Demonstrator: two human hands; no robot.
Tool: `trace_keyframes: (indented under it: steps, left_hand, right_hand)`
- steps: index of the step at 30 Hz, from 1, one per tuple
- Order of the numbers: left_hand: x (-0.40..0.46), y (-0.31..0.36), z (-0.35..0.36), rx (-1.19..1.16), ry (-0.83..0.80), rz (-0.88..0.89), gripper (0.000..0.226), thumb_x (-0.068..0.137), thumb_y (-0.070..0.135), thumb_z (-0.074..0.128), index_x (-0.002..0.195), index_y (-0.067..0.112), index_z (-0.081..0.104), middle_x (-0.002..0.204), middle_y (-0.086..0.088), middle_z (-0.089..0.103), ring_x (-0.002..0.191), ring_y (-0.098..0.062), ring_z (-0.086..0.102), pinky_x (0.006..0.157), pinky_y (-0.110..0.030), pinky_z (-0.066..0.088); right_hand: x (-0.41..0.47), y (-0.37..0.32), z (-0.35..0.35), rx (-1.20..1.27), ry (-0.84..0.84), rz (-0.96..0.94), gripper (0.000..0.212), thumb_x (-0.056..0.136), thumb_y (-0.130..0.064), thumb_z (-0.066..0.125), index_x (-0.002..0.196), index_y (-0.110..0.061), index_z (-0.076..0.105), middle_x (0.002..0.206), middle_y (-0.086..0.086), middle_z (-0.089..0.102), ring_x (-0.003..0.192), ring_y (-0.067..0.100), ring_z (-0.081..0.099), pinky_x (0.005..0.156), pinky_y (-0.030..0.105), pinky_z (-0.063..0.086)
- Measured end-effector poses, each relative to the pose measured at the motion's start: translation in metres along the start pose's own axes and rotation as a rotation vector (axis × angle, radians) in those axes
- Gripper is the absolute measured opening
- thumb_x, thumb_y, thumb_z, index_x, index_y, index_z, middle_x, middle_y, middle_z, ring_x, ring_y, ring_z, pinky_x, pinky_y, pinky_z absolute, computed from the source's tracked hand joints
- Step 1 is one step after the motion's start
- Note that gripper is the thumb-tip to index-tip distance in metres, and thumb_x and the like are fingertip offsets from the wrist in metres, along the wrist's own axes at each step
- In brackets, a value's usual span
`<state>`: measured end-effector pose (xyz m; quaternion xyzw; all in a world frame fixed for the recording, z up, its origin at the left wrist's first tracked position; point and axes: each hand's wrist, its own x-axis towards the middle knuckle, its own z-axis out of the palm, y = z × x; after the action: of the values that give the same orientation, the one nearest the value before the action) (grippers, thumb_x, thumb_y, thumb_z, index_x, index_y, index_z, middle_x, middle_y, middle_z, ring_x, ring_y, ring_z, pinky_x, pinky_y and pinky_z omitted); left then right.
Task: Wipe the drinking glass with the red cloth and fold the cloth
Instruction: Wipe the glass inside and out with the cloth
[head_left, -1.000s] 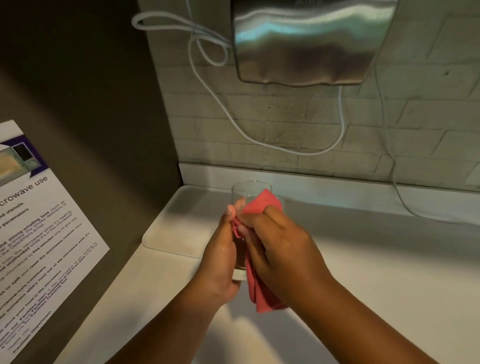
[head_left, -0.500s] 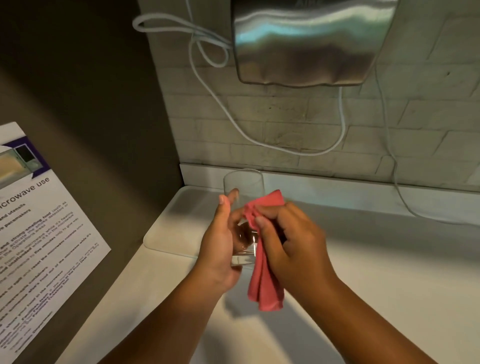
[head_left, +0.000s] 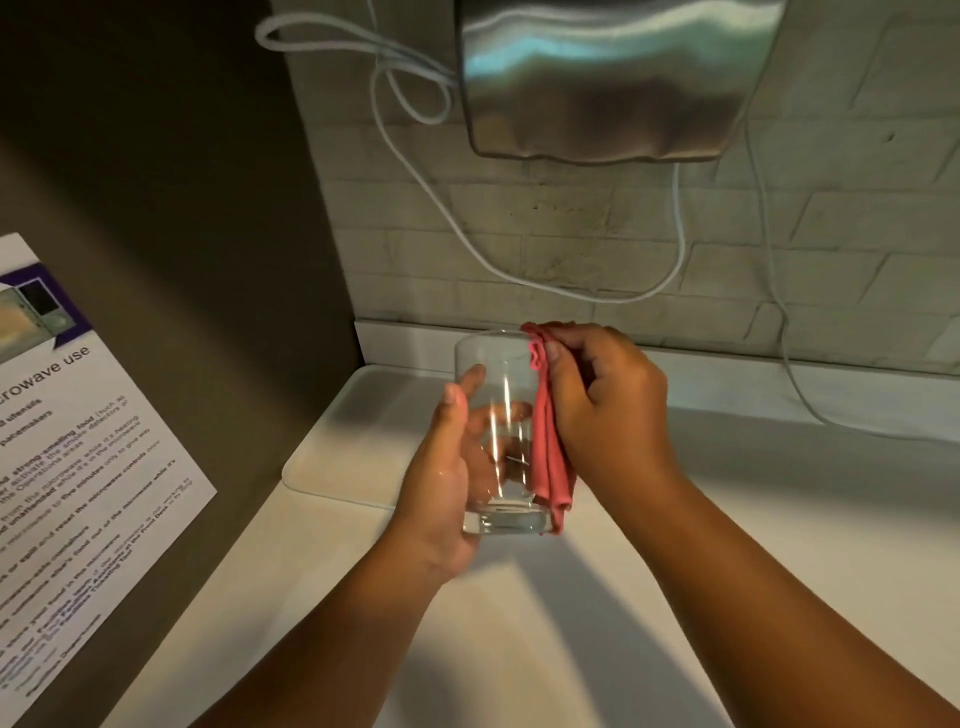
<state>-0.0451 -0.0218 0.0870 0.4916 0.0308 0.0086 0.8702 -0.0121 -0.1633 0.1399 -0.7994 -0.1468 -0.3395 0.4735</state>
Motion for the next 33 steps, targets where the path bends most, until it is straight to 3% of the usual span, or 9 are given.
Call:
trace_keyframes:
  steps: [5, 10, 14, 16, 19, 24, 28, 31, 33]
  left_hand:
    - [0.012, 0.02, 0.002, 0.016, 0.058, 0.05, 0.07, 0.085, 0.07, 0.058, 0.144, 0.033, 0.059, 0.118, -0.014, 0.081, 0.088, -0.031, 0.081, 0.068, -0.043, 0.064]
    - [0.009, 0.001, 0.003, 0.084, 0.101, -0.054, 0.066, 0.086, 0.072, 0.052, 0.143, 0.041, 0.063, 0.112, -0.002, 0.085, 0.097, -0.019, 0.083, 0.075, -0.036, 0.063]
    - [-0.002, -0.012, 0.006, 0.186, 0.07, -0.135, 0.057, 0.089, 0.076, 0.05, 0.115, 0.035, 0.079, 0.094, 0.007, 0.087, 0.079, -0.007, 0.082, 0.065, -0.032, 0.06]
    - [-0.006, -0.014, 0.009, 0.161, 0.047, -0.145, 0.061, 0.088, 0.072, 0.048, 0.126, 0.031, 0.073, 0.106, 0.001, 0.086, 0.094, -0.016, 0.083, 0.071, -0.036, 0.066]
    - [-0.007, -0.014, 0.011, 0.043, 0.01, -0.141, 0.061, 0.088, 0.066, 0.049, 0.14, 0.037, 0.065, 0.127, -0.014, 0.079, 0.115, -0.037, 0.077, 0.095, -0.059, 0.063]
    - [0.004, -0.009, -0.001, -0.026, 0.048, -0.084, 0.067, 0.087, 0.066, 0.056, 0.145, 0.033, 0.062, 0.121, -0.012, 0.082, 0.102, -0.031, 0.082, 0.073, -0.043, 0.066]
    - [0.011, 0.004, -0.004, -0.012, 0.132, -0.055, 0.072, 0.084, 0.068, 0.057, 0.146, 0.034, 0.062, 0.112, -0.005, 0.085, 0.094, -0.021, 0.084, 0.07, -0.037, 0.065]
    - [0.006, -0.001, -0.003, 0.167, 0.171, -0.131, 0.045, 0.094, 0.075, 0.05, 0.11, 0.049, 0.081, 0.089, 0.009, 0.087, 0.07, -0.005, 0.081, 0.06, -0.032, 0.06]
    - [0.0, -0.01, -0.001, 0.234, 0.141, -0.184, 0.046, 0.101, 0.067, 0.045, 0.081, 0.05, 0.083, 0.08, 0.012, 0.085, 0.066, -0.002, 0.079, 0.065, -0.036, 0.056]
  right_hand:
    - [-0.05, 0.008, 0.004, 0.092, -0.095, 0.038, 0.017, 0.097, -0.009, 0.062, 0.104, -0.022, 0.07, 0.093, -0.011, 0.065, 0.088, 0.003, 0.063, 0.075, 0.024, 0.053]
    - [-0.058, -0.012, -0.007, 0.014, -0.175, -0.196, 0.018, 0.1, -0.016, 0.058, 0.113, -0.024, 0.066, 0.101, -0.012, 0.063, 0.091, 0.0, 0.06, 0.078, 0.017, 0.049]
    - [-0.042, -0.017, -0.007, -0.173, -0.253, -0.327, 0.024, 0.093, -0.013, 0.061, 0.116, -0.011, 0.069, 0.104, 0.007, 0.067, 0.084, 0.026, 0.065, 0.07, 0.04, 0.056]
    - [-0.026, -0.011, -0.007, -0.158, -0.223, -0.315, 0.021, 0.095, -0.011, 0.062, 0.114, -0.01, 0.071, 0.105, 0.007, 0.068, 0.088, 0.026, 0.065, 0.074, 0.039, 0.054]
    - [-0.007, -0.001, -0.006, -0.072, -0.103, -0.196, 0.016, 0.097, -0.013, 0.063, 0.109, -0.017, 0.072, 0.102, -0.002, 0.069, 0.093, 0.01, 0.063, 0.082, 0.022, 0.05]
    - [-0.022, 0.007, 0.003, 0.016, -0.064, -0.003, 0.012, 0.099, -0.016, 0.06, 0.104, -0.022, 0.069, 0.096, -0.008, 0.067, 0.09, 0.002, 0.062, 0.079, 0.022, 0.051]
    - [-0.049, -0.011, -0.001, 0.021, -0.219, -0.153, 0.013, 0.098, -0.015, 0.061, 0.108, -0.019, 0.069, 0.099, -0.011, 0.062, 0.088, 0.005, 0.059, 0.078, 0.016, 0.047]
    - [-0.05, -0.028, -0.001, -0.116, -0.314, -0.321, 0.02, 0.096, -0.013, 0.06, 0.114, -0.013, 0.069, 0.104, 0.001, 0.066, 0.087, 0.017, 0.063, 0.074, 0.028, 0.054]
    - [-0.045, -0.034, 0.0, -0.18, -0.29, -0.403, 0.022, 0.09, -0.005, 0.064, 0.111, -0.005, 0.071, 0.099, 0.008, 0.067, 0.081, 0.022, 0.064, 0.068, 0.035, 0.055]
